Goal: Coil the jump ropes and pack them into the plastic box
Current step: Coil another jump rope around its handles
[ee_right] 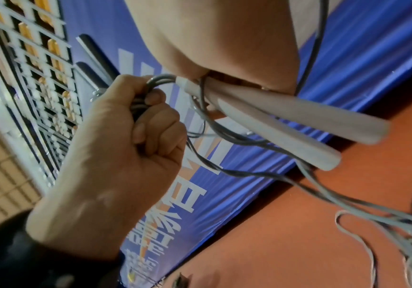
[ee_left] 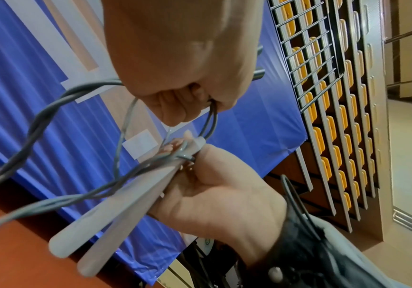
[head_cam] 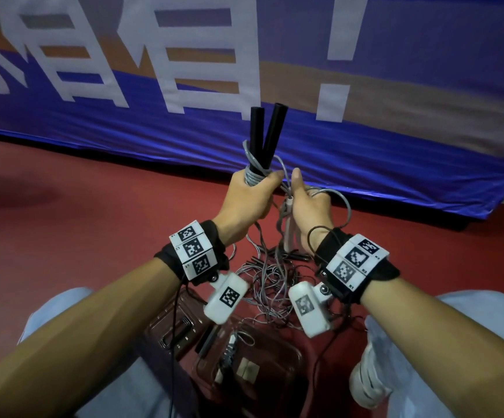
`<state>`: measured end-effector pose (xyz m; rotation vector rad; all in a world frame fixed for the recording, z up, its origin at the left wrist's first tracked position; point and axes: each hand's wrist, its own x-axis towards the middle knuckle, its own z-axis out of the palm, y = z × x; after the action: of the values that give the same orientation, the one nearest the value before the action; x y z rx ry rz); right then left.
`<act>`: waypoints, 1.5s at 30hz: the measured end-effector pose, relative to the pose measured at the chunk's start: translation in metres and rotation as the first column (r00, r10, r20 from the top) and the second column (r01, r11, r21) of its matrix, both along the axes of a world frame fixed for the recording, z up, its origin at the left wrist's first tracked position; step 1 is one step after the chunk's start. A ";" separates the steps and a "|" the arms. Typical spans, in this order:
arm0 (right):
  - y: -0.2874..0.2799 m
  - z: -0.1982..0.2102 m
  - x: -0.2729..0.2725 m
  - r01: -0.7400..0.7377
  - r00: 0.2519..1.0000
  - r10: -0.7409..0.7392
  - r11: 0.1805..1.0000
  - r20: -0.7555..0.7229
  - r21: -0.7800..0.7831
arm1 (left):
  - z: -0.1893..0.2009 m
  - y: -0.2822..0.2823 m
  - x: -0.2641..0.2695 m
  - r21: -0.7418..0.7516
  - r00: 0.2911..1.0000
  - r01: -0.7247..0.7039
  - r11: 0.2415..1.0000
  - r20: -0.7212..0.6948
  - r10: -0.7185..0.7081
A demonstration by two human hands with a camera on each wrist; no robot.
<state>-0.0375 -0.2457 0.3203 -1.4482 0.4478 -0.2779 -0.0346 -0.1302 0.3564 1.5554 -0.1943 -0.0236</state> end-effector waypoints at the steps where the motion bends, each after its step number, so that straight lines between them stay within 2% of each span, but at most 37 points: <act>1: -0.002 -0.003 0.002 0.004 0.999 -0.002 1.000 -0.054 0.031 | 0.000 0.000 0.000 -0.008 1.000 0.015 1.000 0.005 -0.015; 3: -0.005 -0.012 0.007 -0.011 0.988 0.027 0.994 -0.151 0.106 | 0.001 -0.002 -0.001 0.001 0.999 0.051 0.999 0.018 -0.051; 5: -0.005 -0.015 0.007 -0.045 0.981 0.066 0.992 -0.182 0.118 | 0.004 -0.002 -0.001 -0.008 0.999 0.042 0.999 0.021 -0.042; 9: -0.008 -0.014 0.006 -0.125 0.988 0.112 0.983 -0.102 -0.133 | 0.012 0.004 0.011 -0.169 0.995 -0.094 0.981 -0.046 0.088; 12: -0.011 -0.022 0.010 -0.245 0.964 0.194 0.915 -0.184 -0.321 | 0.016 0.015 0.021 -0.257 0.982 -0.183 0.949 -0.099 0.162; 14: -0.021 -0.024 0.012 -0.409 0.901 0.263 0.779 -0.345 -0.476 | 0.019 0.021 0.024 -0.278 0.978 -0.207 0.938 -0.093 0.188; 16: -0.033 -0.022 0.012 -0.543 0.829 0.232 0.550 -0.509 -0.634 | 0.023 0.026 0.025 -0.287 0.973 -0.231 0.930 -0.077 0.218; 18: -0.046 -0.018 0.010 -0.640 0.759 0.123 0.325 -0.639 -0.696 | 0.027 0.033 0.029 -0.287 0.967 -0.253 0.924 -0.072 0.242; 19: -0.052 -0.018 0.012 -0.676 0.724 0.081 0.278 -0.685 -0.682 | 0.028 0.037 0.030 -0.270 0.966 -0.260 0.927 -0.073 0.250; 20: -0.057 -0.016 0.014 -0.708 0.687 0.064 0.280 -0.724 -0.648 | 0.029 0.041 0.031 -0.229 0.966 -0.259 0.938 -0.071 0.250; 22: -0.065 -0.010 0.019 -0.739 0.650 0.076 0.293 -0.756 -0.607 | 0.026 0.048 0.032 -0.044 0.968 -0.249 0.967 -0.035 0.248; 24: -0.073 -0.004 0.023 -0.724 0.668 0.046 0.269 -0.743 -0.635 | 0.023 0.053 0.032 0.160 0.977 -0.213 0.964 0.018 0.213; 27: -0.082 0.008 0.022 -0.668 0.719 -0.090 0.185 -0.689 -0.721 | 0.020 0.058 0.031 0.410 0.992 -0.124 0.904 0.045 0.116; 29: -0.086 0.012 0.024 -0.626 0.750 -0.120 0.189 -0.650 -0.757 | 0.023 0.059 0.028 0.511 0.998 0.048 0.858 -0.060 -0.021; 30: -0.086 0.013 0.026 -0.585 0.789 -0.072 0.216 -0.610 -0.782 | 0.023 0.058 0.025 0.526 0.985 0.152 0.837 -0.150 -0.085; 31: -0.083 0.016 0.029 -0.523 0.841 0.021 0.283 -0.540 -0.804 | 0.024 0.057 0.022 0.529 0.963 0.246 0.812 -0.232 -0.140; 32: -0.080 0.021 0.030 -0.463 0.885 0.157 0.387 -0.437 -0.798 | 0.023 0.056 0.019 0.526 0.936 0.324 0.787 -0.298 -0.186; 33: -0.074 0.027 0.031 -0.424 0.903 0.305 0.517 -0.302 -0.744 | 0.022 0.055 0.017 0.506 0.905 0.395 0.767 -0.359 -0.229; 34: -0.068 0.035 0.028 -0.437 0.883 0.440 0.645 -0.164 -0.627 | 0.021 0.054 0.016 0.469 0.865 0.468 0.749 -0.416 -0.280; 35: -0.059 0.044 0.023 -0.505 0.840 0.538 0.727 -0.070 -0.465 | 0.021 0.053 0.015 0.418 0.820 0.538 0.732 -0.462 -0.338; 36: -0.052 0.051 0.014 -0.593 0.788 0.616 0.758 -0.002 -0.273 | 0.021 0.053 0.014 0.360 0.772 0.599 0.715 -0.497 -0.396; 38: -0.036 0.060 -0.002 -0.682 0.731 0.681 0.731 0.028 0.017 | 0.025 0.053 0.013 0.269 0.701 0.673 0.689 -0.531 -0.476; 39: -0.030 0.061 -0.008 -0.694 0.719 0.695 0.717 0.002 0.064 | 0.028 0.053 0.011 0.233 0.674 0.697 0.678 -0.536 -0.509; 40: -0.024 0.061 -0.014 -0.701 0.710 0.703 0.711 -0.040 0.048 | 0.029 0.052 0.010 0.205 0.652 0.715 0.668 -0.542 -0.530; 42: -0.016 0.061 -0.020 -0.710 0.704 0.701 0.696 -0.114 -0.106 | 0.031 0.050 0.006 0.179 0.625 0.735 0.654 -0.553 -0.551; 45: -0.015 0.056 -0.020 -0.715 0.686 0.711 0.622 -0.151 -0.318 | 0.032 0.047 0.000 0.191 0.612 0.760 0.622 -0.534 -0.584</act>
<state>-0.0570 -0.2608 0.3767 -1.8682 -0.2239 0.3232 -0.0346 -0.0833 0.3885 1.7507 -0.4631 -1.0927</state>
